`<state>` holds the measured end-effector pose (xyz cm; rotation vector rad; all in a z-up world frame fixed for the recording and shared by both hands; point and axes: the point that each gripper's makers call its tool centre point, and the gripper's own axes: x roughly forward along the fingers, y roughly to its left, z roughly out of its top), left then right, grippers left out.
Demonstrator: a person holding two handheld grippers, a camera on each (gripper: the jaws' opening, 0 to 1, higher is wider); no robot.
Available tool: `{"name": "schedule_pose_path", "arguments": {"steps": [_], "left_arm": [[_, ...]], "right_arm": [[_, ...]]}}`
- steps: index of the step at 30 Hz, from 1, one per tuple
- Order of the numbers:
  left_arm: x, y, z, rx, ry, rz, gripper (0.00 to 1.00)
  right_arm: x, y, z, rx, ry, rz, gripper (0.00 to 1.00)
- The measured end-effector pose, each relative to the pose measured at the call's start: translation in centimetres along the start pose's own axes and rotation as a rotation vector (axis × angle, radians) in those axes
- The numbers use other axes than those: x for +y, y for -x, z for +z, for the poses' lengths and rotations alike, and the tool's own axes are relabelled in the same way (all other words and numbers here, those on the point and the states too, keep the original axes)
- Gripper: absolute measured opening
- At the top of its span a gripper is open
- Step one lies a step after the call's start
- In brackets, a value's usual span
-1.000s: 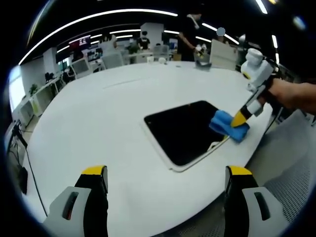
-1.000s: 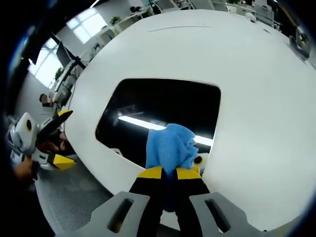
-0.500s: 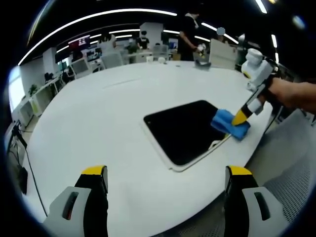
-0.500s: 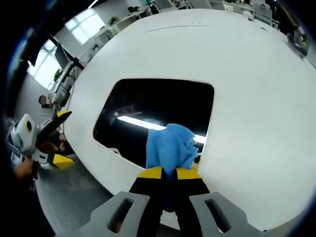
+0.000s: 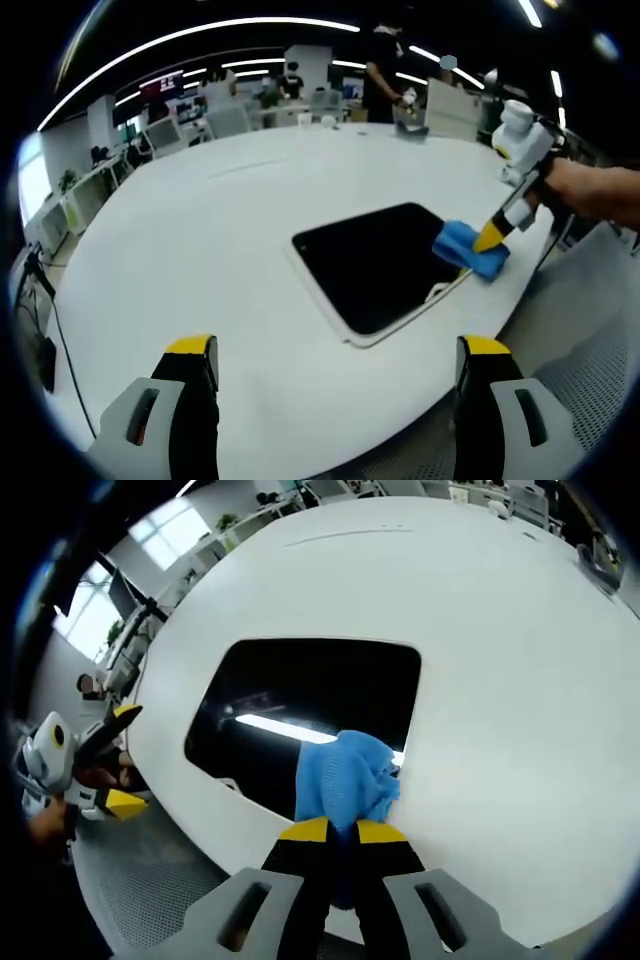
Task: Wipe the mirror surface with the cleaning cloth until all visible marks leave the cleaned area.
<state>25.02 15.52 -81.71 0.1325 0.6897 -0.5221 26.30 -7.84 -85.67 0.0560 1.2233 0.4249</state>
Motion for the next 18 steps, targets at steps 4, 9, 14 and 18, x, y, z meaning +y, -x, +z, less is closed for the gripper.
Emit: {"name": "schedule_pose_path", "arguments": {"steps": [4, 9, 14, 18], "left_arm": [[-0.01, -0.04, -0.04, 0.002, 0.0, 0.0, 0.99], [-0.08, -0.07, -0.09, 0.006, -0.004, -0.003, 0.99], [-0.11, -0.1, -0.13, 0.008, 0.0, -0.006, 0.99], [-0.09, -0.08, -0.14, 0.008, 0.004, -0.005, 0.99]], "right_arm": [[-0.07, -0.1, 0.08, 0.005, 0.003, -0.005, 0.02], [-0.18, -0.17, 0.24, 0.01, 0.0, -0.011, 0.02], [-0.31, -0.26, 0.47, 0.011, -0.002, -0.014, 0.02], [-0.47, -0.31, 0.84, 0.008, 0.007, -0.024, 0.02]]}}
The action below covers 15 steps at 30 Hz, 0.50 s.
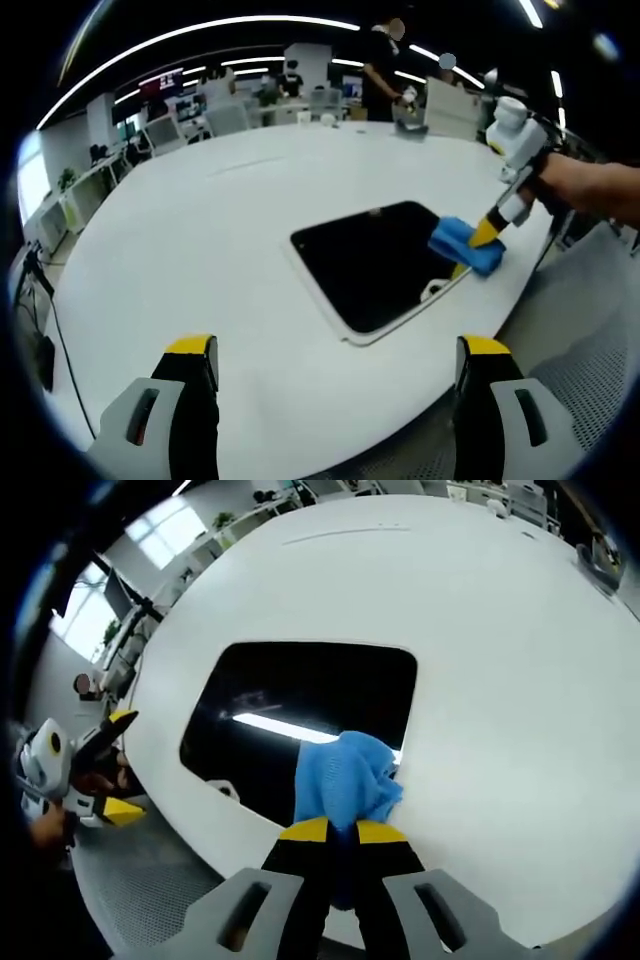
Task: Wipe the mirror surface with the cleaning cloth until all visible marks leave the cleaned area.
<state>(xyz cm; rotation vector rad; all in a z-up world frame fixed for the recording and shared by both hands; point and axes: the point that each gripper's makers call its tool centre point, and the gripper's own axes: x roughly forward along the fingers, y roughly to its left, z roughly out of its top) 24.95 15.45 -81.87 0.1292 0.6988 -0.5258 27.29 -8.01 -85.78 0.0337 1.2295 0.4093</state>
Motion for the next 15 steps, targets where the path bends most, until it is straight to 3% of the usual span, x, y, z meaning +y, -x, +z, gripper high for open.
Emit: {"name": "schedule_pose_path", "arguments": {"steps": [15], "left_arm": [[0.0, 0.1, -0.1, -0.003, 0.02, 0.002, 0.99]], "right_arm": [[-0.6, -0.6, 1.9, 0.001, -0.009, -0.003, 0.02]]}}
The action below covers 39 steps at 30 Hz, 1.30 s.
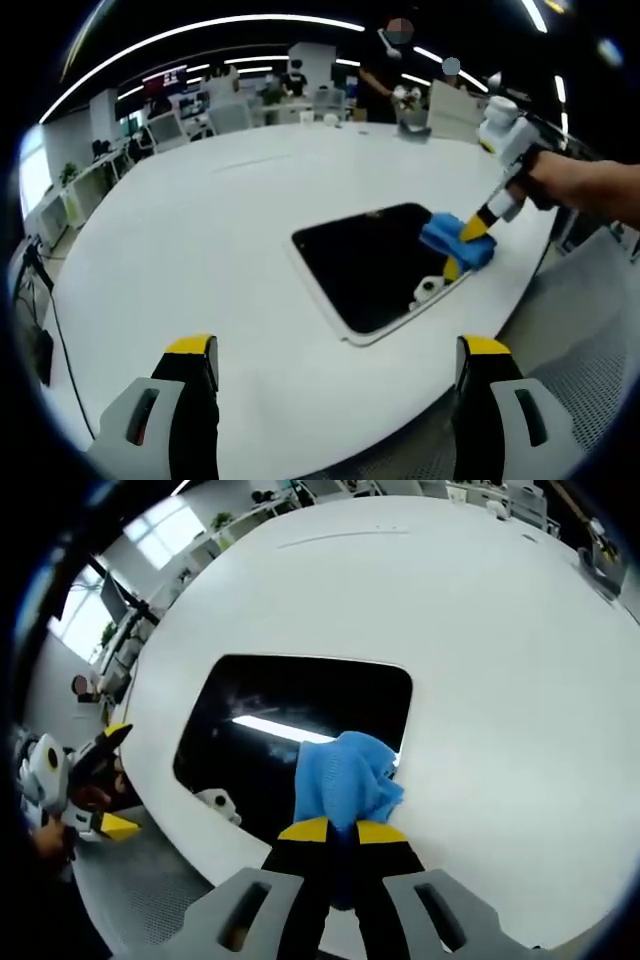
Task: Wipe the mirror surface with the cleaning cloth until all visible marks leave the cleaned area.
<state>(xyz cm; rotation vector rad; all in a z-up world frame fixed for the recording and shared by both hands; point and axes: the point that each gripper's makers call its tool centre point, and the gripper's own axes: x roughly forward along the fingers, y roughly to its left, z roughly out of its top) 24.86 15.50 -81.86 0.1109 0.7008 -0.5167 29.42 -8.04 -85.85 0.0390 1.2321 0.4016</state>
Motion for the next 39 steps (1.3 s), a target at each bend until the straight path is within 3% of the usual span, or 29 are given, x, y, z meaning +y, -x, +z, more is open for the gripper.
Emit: {"name": "schedule_pose_path", "arguments": {"steps": [19, 39], "left_arm": [[0.1, 0.0, 0.1, -0.003, -0.001, 0.007, 0.99], [0.2, 0.0, 0.2, -0.007, 0.008, 0.005, 0.99]], "right_arm": [[-1.1, -0.9, 3.0, -0.01, 0.0, -0.017, 0.02], [-1.7, -1.4, 4.9, -0.018, -0.007, -0.035, 0.02]]}}
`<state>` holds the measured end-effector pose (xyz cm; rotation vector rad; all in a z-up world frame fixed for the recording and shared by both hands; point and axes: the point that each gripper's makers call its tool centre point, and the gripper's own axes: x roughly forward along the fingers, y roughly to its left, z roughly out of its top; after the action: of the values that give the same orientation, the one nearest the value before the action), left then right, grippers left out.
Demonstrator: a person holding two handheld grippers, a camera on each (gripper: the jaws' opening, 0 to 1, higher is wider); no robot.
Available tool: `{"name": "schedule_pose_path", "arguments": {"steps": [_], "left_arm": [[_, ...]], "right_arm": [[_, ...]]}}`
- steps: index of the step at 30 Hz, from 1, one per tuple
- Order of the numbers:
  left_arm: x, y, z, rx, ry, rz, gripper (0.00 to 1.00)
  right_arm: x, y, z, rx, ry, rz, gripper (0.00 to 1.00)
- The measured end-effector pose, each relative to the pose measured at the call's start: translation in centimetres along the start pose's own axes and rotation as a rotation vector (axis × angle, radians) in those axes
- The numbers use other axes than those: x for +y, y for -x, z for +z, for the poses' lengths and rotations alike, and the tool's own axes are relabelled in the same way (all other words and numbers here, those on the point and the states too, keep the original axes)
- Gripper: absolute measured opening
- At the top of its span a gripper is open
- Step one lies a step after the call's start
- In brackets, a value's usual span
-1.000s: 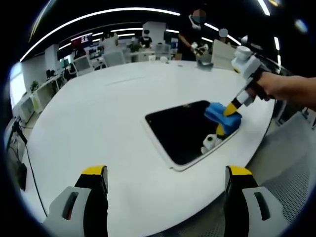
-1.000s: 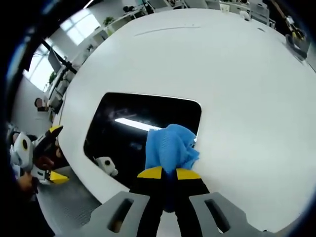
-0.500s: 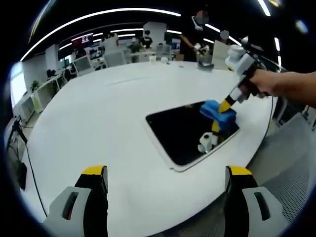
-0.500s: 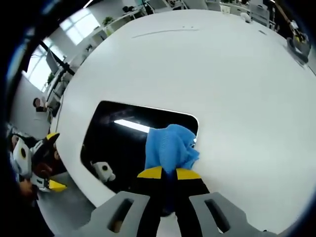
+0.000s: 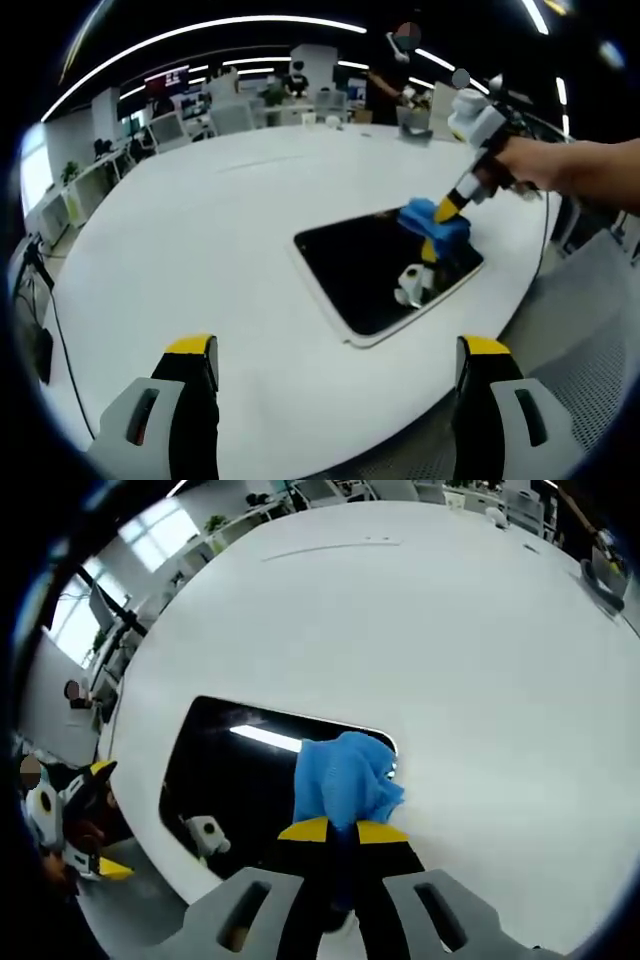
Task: Wipe the mirror surface with the cleaning cloth until all visible marks leave the cleaned area.
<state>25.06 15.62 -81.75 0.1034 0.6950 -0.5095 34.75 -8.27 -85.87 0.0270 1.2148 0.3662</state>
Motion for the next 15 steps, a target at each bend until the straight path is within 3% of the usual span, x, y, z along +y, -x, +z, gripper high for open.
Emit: {"name": "schedule_pose_path", "arguments": {"steps": [15], "left_arm": [[0.0, 0.0, -0.1, 0.003, -0.001, -0.002, 0.99]], "right_arm": [[-0.4, -0.3, 1.6, -0.002, 0.004, -0.014, 0.02]]}}
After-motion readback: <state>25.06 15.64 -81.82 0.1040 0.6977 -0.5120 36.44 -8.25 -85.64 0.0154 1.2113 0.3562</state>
